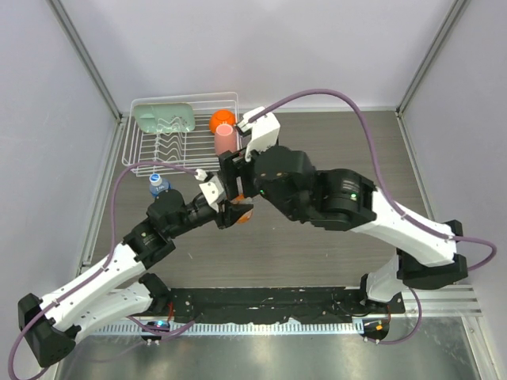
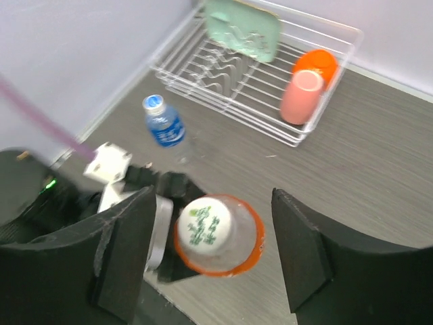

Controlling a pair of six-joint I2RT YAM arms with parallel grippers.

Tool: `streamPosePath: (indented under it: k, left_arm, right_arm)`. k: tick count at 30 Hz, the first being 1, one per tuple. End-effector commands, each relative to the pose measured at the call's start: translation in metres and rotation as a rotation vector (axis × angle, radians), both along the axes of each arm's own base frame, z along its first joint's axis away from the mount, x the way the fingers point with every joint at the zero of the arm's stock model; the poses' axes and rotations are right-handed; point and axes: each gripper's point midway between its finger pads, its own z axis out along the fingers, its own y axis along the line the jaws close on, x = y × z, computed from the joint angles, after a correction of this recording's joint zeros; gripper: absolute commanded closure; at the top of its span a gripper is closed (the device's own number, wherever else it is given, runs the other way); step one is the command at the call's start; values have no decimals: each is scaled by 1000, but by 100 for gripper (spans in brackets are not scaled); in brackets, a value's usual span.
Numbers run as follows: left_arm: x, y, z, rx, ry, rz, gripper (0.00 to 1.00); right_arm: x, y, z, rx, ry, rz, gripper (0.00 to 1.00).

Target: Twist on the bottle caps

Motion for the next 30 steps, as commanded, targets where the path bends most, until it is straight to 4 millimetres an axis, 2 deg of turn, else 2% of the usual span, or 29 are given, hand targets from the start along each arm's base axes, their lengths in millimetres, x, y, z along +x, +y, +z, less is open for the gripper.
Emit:
streamPosePath:
  k: [1, 2, 3, 4, 6, 9, 10, 12, 13, 16, 21, 30]
  left_arm:
    - [-23, -10, 17, -56, -15, -135, 64]
    - [-28, -11, 15, -52, -9, -165, 63]
    - [-38, -14, 14, -53, 1, -219, 62]
    - [-42, -15, 12, -50, 16, -243, 62]
    - [-58, -18, 13, -49, 26, -335, 62]
    - [-83, -21, 14, -39, 44, -483, 62]
    - [-107, -20, 18, -36, 50, -626, 62]
    - [-129, -17, 24, -37, 61, -760, 62]
    - [-150, -11, 25, -33, 78, -887, 62]
    - [-173, 1, 27, -20, 134, -1045, 62]
    - [-184, 7, 30, -10, 172, -1122, 61]
    - [-191, 12, 28, -2, 195, -1150, 61]
  right_arm:
    - [-43, -19, 60, 121, -65, 326, 25]
    - [-52, -22, 64, 110, -87, 402, 24]
    - [-72, -25, 72, 130, -98, 523, 21]
    - [-82, -29, 74, 127, -106, 579, 20]
    - [-95, -38, 80, 120, -147, 659, 19]
    - [-101, -45, 81, 90, -199, 713, 19]
    - [-115, -45, 79, 89, -208, 794, 19]
    - [-121, -43, 76, 69, -231, 852, 21]
    - [-131, -41, 75, 74, -233, 917, 21]
    - [-148, -34, 67, 67, -227, 1035, 24]
    - [-164, -25, 59, 79, -227, 1153, 27]
    - [-164, -10, 60, 121, -233, 1224, 29]
